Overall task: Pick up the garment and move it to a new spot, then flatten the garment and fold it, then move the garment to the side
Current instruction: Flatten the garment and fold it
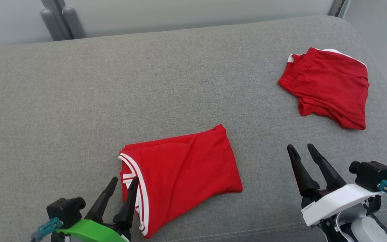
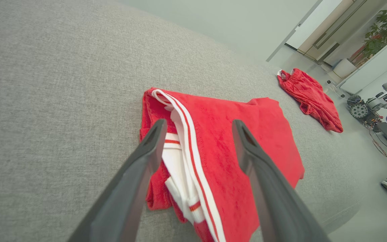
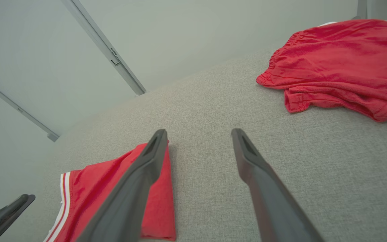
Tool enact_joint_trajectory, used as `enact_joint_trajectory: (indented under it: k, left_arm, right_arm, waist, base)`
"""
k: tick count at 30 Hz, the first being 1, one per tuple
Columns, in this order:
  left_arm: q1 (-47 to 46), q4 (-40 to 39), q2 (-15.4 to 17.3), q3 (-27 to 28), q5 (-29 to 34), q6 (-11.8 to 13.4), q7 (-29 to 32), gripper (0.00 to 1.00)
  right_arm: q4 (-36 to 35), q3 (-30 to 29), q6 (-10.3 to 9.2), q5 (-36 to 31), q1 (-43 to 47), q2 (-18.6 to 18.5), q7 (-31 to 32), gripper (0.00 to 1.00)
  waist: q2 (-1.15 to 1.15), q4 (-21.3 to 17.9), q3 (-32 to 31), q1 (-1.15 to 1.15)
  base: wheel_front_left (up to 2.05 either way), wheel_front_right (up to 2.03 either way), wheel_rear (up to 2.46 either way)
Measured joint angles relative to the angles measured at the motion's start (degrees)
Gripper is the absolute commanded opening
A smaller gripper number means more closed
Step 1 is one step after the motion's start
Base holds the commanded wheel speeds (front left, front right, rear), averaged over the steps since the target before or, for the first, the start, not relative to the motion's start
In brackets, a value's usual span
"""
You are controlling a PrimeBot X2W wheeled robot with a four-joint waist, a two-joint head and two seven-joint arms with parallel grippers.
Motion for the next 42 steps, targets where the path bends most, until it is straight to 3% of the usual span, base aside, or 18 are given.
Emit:
enact_joint_trajectory:
  k: [20, 21, 22, 23, 26, 27, 28, 42]
  left_arm:
    - [-5.8, 6.0, -0.4, -2.8, -2.8, -0.1, 0.6, 1.00]
    - [-6.0, 6.3, -0.4, -2.9, -2.9, -0.1, 0.6, 0.95]
    - [-6.2, 6.6, -0.4, -3.0, -3.1, -0.1, 0.5, 0.80]
    - [-6.4, 6.9, -0.3, -3.1, -3.2, -0.1, 0.3, 0.58]
    - [-7.0, 7.3, -0.2, -3.6, -3.4, -0.1, 0.1, 0.29]
    - [-7.2, 7.5, -0.2, -3.7, -3.6, -0.1, 0.1, 0.11]
    - [-7.4, 7.7, -0.1, -3.8, -3.6, -0.1, 0.1, 0.00]
    - [-11.0, 9.5, 2.8, -4.8, -4.0, -0.1, -1.6, 0.00]
  right_arm:
    - [-0.9, -0.9, -0.44, -0.1, 0.0, 0.0, -0.8, 1.00]
    - [-1.0, -0.9, -0.44, -0.1, 0.0, 0.0, -0.8, 1.00]
    - [-1.0, -0.9, -0.44, -0.1, 0.0, 0.0, -0.8, 1.00]
    - [-1.0, -0.9, -0.44, -0.1, 0.0, 0.1, -0.8, 1.00]
    - [-1.2, -0.9, -0.45, -0.1, 0.0, 0.1, -0.8, 1.00]
    - [-1.2, -1.0, -0.45, -0.1, 0.0, 0.1, -0.8, 1.00]
    - [-1.2, -1.0, -0.47, -0.1, 0.0, 0.1, -0.8, 1.00]
    - [-1.7, -1.1, -0.49, -0.5, 0.0, 0.0, -1.2, 1.00]
  waist:
    - [0.00, -2.1, 2.3, 0.00]
    - [0.00, -2.1, 2.4, 0.00]
    - [0.00, -2.2, 2.4, 0.00]
    - [0.00, -2.2, 2.4, 0.00]
    - [0.00, -2.2, 2.5, 0.00]
    - [0.00, -2.2, 2.6, 0.00]
    - [0.00, -2.3, 2.6, 0.00]
    - [0.00, -2.1, 3.3, 0.00]
  base:
    - [0.00, 0.00, 0.00]
    - [0.00, 0.00, 0.00]
    - [0.00, 0.00, 0.00]
    - [0.00, 0.00, 0.00]
    - [0.00, 0.00, 0.00]
    - [0.00, 0.00, 0.00]
    - [0.00, 0.00, 0.00]
    - [0.00, 0.00, 0.00]
